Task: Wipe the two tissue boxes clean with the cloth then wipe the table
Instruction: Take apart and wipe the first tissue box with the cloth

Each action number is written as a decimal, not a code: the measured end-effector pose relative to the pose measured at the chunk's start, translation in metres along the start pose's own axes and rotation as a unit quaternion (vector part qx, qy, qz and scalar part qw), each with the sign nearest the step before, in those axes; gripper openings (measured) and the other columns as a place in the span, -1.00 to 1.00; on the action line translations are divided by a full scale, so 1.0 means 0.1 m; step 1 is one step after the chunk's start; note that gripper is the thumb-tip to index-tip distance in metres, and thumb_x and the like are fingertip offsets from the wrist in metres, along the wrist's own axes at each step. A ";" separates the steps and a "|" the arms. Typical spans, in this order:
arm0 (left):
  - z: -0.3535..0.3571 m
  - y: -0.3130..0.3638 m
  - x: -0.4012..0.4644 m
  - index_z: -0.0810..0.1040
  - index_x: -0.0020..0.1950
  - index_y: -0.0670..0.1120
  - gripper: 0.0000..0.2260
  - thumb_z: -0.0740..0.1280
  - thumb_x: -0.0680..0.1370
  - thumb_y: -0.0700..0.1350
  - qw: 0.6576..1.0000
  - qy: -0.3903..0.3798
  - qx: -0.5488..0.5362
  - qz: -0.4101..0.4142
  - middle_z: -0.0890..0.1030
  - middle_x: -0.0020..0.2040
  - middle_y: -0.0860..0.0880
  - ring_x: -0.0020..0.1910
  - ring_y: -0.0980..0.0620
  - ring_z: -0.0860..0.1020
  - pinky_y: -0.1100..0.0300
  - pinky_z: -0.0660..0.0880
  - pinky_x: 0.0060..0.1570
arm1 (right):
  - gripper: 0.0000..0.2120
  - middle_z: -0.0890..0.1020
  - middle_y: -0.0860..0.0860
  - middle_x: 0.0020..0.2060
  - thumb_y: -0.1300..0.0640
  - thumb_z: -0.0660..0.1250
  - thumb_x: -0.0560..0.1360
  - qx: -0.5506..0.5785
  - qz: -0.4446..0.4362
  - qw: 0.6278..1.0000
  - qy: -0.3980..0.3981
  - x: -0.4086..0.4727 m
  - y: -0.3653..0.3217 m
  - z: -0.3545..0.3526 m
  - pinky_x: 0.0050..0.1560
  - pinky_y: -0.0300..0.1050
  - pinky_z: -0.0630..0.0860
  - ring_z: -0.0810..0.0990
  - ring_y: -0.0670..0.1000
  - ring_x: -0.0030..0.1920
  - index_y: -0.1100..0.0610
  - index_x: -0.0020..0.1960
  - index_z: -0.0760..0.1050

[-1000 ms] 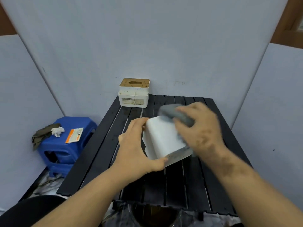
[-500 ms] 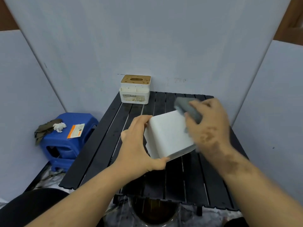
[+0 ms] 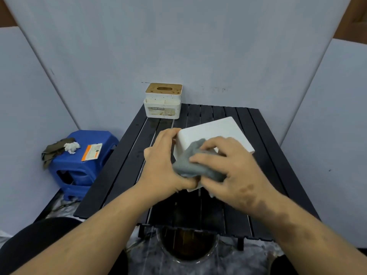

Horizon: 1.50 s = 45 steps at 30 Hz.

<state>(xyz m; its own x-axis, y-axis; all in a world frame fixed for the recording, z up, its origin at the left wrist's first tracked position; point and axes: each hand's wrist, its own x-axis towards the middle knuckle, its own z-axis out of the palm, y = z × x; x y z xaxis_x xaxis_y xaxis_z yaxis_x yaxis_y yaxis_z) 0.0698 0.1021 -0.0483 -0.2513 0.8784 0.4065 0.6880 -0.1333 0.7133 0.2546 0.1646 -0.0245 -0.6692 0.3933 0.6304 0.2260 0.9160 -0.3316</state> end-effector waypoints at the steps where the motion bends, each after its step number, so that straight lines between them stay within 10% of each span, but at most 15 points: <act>1: 0.00 0.00 0.00 0.33 0.34 0.18 -0.18 0.56 0.12 0.13 1.000 -0.003 0.004 0.001 0.42 0.24 0.21 0.21 0.11 0.47 0.10 0.42 0.14 | -0.70 0.59 0.01 0.02 0.20 0.40 0.35 0.006 0.002 1.000 -0.009 0.00 0.06 -0.08 -0.01 -0.27 0.43 0.50 -0.10 -0.15 0.09 0.07 0.69; 6: 0.00 0.02 0.00 0.26 0.36 0.24 -0.15 0.53 0.14 0.25 0.999 -0.020 0.032 -0.016 0.35 0.26 0.32 0.28 0.01 0.39 0.33 0.22 0.07 | -0.71 0.53 -0.06 0.02 0.33 0.42 0.47 0.078 0.268 0.952 0.129 -0.09 0.53 -0.45 -0.58 -0.04 0.56 0.65 0.01 -0.46 -0.06 0.00 0.65; 12: 0.00 0.01 0.01 0.31 0.36 0.18 -0.15 0.52 0.10 0.20 0.999 -0.009 0.032 -0.003 0.40 0.24 0.24 0.23 0.06 0.44 0.22 0.32 0.12 | -0.71 0.57 0.03 -0.01 0.17 0.37 0.33 0.003 0.020 1.000 0.009 -0.07 0.01 -0.06 -0.05 -0.22 0.48 0.50 -0.09 -0.15 0.10 0.03 0.69; 18: -0.02 0.04 0.02 0.23 0.34 0.27 -0.15 0.54 0.14 0.26 0.998 -0.021 0.066 -0.010 0.34 0.24 0.29 0.25 -0.01 0.40 0.34 0.24 0.03 | -0.73 0.51 -0.06 0.00 0.25 0.42 0.42 -0.008 0.239 0.960 0.142 -0.22 0.64 -0.44 -0.37 -0.06 0.62 0.66 0.08 -0.31 -0.08 0.01 0.61; 24: 0.00 0.05 0.03 0.25 0.29 0.27 -0.18 0.50 0.08 0.24 0.999 -0.007 0.046 -0.010 0.39 0.21 0.25 0.19 0.06 0.42 0.36 0.24 0.06 | -0.71 0.56 0.08 -0.02 0.16 0.40 0.33 -0.011 0.010 0.999 0.029 -0.12 -0.01 0.00 -0.11 -0.19 0.51 0.54 0.02 -0.16 0.14 0.04 0.67; 29: 0.01 0.11 0.00 0.19 0.28 0.29 -0.17 0.54 0.11 0.25 0.998 -0.018 0.062 -0.002 0.32 0.21 0.30 0.21 0.08 0.35 0.35 0.24 0.07 | -0.80 0.49 -0.13 0.00 0.19 0.42 0.49 0.075 0.291 0.938 0.169 -0.12 0.52 -0.32 -0.44 0.04 0.64 0.68 0.12 -0.32 -0.09 0.02 0.62; 35: 0.03 0.12 -0.03 0.30 0.31 0.17 -0.18 0.51 0.10 0.21 0.999 -0.006 0.037 0.012 0.35 0.21 0.30 0.16 0.45 0.30 0.16 0.35 0.13 | -0.65 0.57 0.04 0.01 0.12 0.33 0.36 -0.025 0.064 0.995 0.072 0.02 -0.05 0.09 -0.03 -0.11 0.51 0.54 0.07 -0.07 0.09 0.12 0.66; 42: 0.02 0.10 -0.03 0.27 0.33 0.20 -0.15 0.58 0.12 0.20 0.999 -0.019 0.048 0.005 0.33 0.24 0.31 0.25 0.14 0.36 0.25 0.26 0.16 | -0.73 0.53 -0.18 0.01 0.08 0.41 0.51 -0.014 0.293 0.940 0.172 0.14 0.59 -0.25 -0.03 0.11 0.64 0.62 0.06 -0.01 -0.05 0.21 0.62; 45: 0.03 0.11 -0.04 0.31 0.34 0.16 -0.15 0.61 0.14 0.17 0.999 -0.013 0.036 0.017 0.35 0.25 0.32 0.26 0.23 0.38 0.21 0.27 0.21 | -0.68 0.59 0.04 0.07 0.19 0.43 0.44 -0.082 0.200 0.962 0.165 0.20 0.21 0.02 0.07 -0.04 0.48 0.53 0.15 0.03 0.06 0.19 0.64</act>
<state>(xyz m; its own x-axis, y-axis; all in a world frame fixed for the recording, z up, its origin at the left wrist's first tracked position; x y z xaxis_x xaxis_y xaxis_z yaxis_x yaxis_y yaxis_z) 0.0803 0.0982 -0.0434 -0.2101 0.8857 0.4140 0.7431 -0.1305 0.6563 0.2448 0.1916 -0.0208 -0.2499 0.6958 0.6734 0.5453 0.6758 -0.4959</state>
